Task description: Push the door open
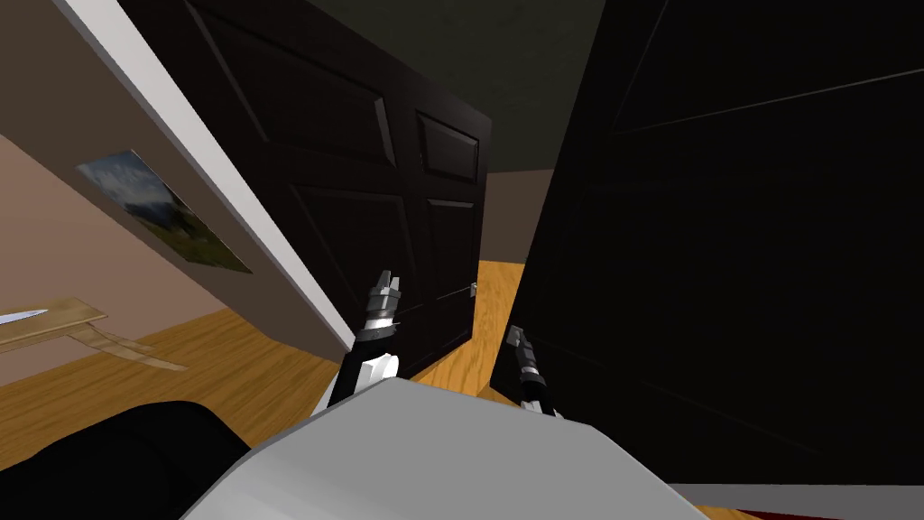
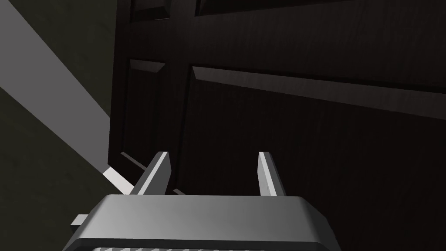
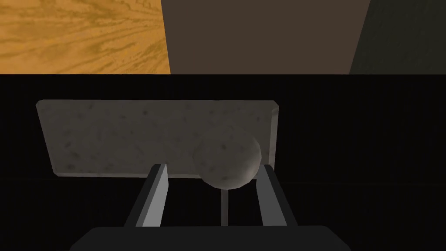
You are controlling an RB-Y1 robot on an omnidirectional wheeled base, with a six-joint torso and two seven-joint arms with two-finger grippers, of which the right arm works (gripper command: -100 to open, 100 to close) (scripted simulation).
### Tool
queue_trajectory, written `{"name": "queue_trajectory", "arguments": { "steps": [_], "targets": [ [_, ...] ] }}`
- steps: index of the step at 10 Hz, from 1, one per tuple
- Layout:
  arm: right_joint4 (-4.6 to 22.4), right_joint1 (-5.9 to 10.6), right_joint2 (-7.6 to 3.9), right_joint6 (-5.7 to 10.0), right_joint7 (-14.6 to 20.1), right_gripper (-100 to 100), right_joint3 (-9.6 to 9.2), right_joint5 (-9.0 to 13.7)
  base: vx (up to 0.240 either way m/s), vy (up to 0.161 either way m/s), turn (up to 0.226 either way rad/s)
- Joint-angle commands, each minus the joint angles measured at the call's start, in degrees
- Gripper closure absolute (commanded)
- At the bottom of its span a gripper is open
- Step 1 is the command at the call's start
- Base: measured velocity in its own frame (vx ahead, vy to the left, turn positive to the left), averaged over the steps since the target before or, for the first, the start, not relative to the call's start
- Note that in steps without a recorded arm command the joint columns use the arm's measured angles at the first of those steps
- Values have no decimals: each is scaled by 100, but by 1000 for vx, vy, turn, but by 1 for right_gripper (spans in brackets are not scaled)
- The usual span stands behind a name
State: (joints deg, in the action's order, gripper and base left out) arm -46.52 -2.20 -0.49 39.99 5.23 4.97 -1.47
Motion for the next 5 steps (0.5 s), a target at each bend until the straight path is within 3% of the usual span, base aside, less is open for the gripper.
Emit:
{"name": "queue_trajectory", "arguments": {
  "steps": [1, 3, 5],
  "targets": [
    [133, -108, -72, -198, 181, 100, 71, 8, -10, -52, 252],
    [190, -144, -125, -339, 395, 100, 105, 2, -13, -67, 226],
    [208, -156, -143, -386, 466, 100, 116, -1, -8, -42, 74]
  ]
}}
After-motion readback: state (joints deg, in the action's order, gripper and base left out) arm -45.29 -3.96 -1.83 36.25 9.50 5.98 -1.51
